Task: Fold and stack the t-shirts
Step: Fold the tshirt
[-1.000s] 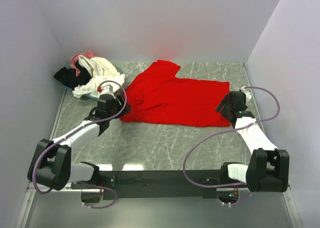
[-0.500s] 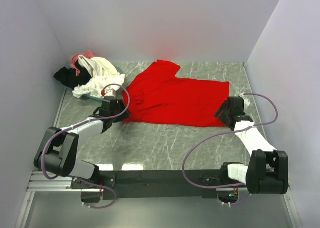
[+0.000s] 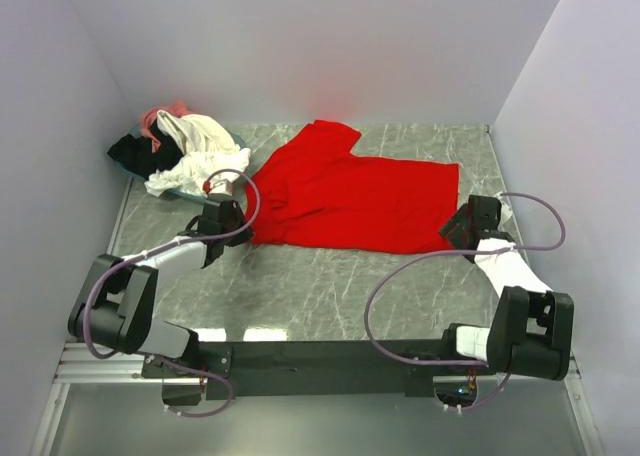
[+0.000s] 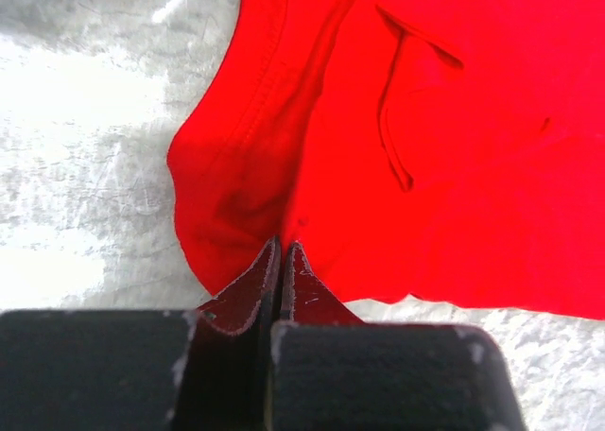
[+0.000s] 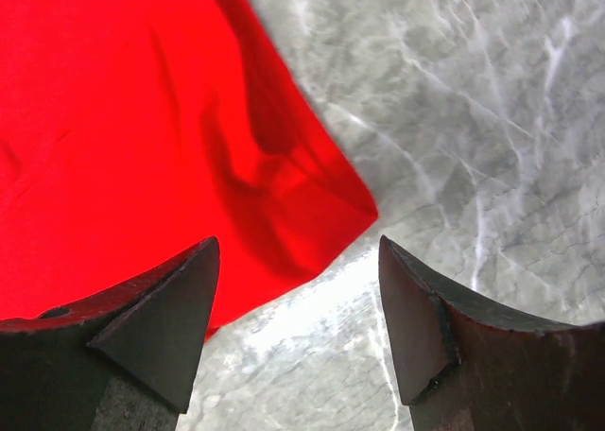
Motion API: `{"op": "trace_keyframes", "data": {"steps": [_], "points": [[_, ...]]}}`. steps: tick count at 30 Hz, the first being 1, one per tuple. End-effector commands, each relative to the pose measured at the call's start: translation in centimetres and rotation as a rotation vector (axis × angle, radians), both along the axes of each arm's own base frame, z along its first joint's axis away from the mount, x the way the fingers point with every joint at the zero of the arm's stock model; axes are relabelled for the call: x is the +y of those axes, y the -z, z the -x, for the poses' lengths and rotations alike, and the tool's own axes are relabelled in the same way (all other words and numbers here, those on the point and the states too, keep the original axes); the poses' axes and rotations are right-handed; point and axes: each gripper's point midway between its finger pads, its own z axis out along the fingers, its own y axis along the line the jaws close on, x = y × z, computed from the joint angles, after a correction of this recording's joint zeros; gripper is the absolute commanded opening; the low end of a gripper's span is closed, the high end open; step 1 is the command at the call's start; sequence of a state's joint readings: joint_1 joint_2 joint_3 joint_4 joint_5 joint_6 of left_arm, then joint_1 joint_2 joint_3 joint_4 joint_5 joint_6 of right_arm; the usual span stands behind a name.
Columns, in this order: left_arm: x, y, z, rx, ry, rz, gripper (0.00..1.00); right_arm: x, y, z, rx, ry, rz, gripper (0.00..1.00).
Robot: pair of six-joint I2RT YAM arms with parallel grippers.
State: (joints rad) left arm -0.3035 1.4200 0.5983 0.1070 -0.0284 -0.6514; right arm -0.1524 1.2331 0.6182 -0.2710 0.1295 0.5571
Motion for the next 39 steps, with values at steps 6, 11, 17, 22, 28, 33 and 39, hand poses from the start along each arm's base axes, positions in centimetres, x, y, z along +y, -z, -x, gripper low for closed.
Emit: {"op": "trace_keyframes", "data": {"steps": [6, 11, 17, 22, 28, 33, 39], "points": [[0.4, -2.2, -0.5, -0.067, -0.018, 0.033, 0.01, -0.2, 1.5, -0.6, 0.037, 0.003, -0.044, 0.69], [1.1, -2.8, -0.5, -0.083, -0.027, 0.038, 0.01, -0.6, 2.0, -0.5, 0.063, 0.021, -0.037, 0.55], [2.4, -3.2, -0.6, -0.096, -0.048, 0.045, 0.01, -0.9, 2.7, -0.2, 0.082, 0.049, -0.025, 0.31], [3.7, -2.8, -0.4, -0.094, -0.075, 0.057, 0.01, -1.5, 2.5, 0.1, 0.074, 0.083, -0.002, 0.06], [4.4, -2.9, 0.2, -0.095, -0.088, 0.061, 0.01, -2.6, 1.4, 0.7, 0.045, 0.140, 0.044, 0.00], [5.3, -3.4, 1.2, -0.111, -0.124, 0.052, 0.00, -2.9, -0.3, 1.4, -0.012, 0.182, 0.060, 0.00], [5.6, -3.8, 2.5, -0.124, -0.147, 0.063, 0.01, -2.9, -1.7, 2.7, -0.054, 0.229, 0.053, 0.00]]}}
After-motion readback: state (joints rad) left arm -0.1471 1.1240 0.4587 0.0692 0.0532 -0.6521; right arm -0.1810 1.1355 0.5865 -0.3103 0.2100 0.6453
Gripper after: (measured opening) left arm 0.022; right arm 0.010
